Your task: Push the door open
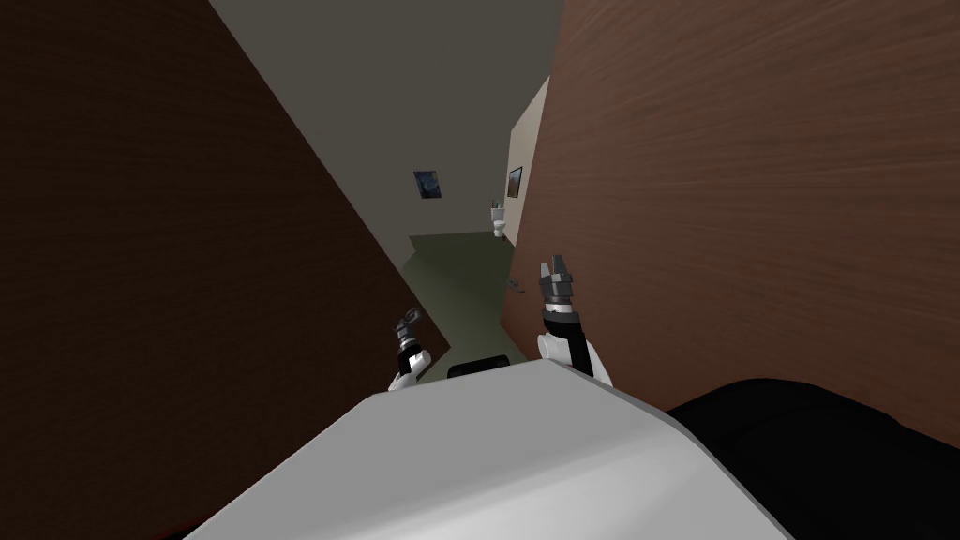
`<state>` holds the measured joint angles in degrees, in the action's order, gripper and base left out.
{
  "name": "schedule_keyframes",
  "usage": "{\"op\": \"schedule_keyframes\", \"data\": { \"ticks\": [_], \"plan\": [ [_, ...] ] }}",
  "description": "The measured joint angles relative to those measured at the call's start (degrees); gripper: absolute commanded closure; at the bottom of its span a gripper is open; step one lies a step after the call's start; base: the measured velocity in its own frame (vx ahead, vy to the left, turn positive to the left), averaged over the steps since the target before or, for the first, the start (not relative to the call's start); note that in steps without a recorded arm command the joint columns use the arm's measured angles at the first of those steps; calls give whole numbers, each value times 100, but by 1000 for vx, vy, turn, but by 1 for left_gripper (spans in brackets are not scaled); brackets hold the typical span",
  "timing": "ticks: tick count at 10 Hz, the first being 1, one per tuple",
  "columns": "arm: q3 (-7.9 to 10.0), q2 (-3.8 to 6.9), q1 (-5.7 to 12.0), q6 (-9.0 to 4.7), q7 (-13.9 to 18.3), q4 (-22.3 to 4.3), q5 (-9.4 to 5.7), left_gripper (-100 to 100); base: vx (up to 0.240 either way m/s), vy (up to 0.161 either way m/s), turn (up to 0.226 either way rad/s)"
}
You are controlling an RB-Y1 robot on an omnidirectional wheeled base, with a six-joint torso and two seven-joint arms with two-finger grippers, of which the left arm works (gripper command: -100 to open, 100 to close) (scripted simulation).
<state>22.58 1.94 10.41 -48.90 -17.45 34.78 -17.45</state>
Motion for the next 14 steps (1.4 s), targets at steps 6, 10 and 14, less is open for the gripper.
{"op": "schedule_keyframes", "data": {
  "ticks": [6,10,14],
  "plan": [
    [162,-28,-247,183,-253,548,-302,100,83,33,-1],
    [194,-39,-197,96,-280,422,-363,100,33,5,-4],
    [372,-70,-156,-52,-461,282,-680,100,141,39,5]
  ]
}}
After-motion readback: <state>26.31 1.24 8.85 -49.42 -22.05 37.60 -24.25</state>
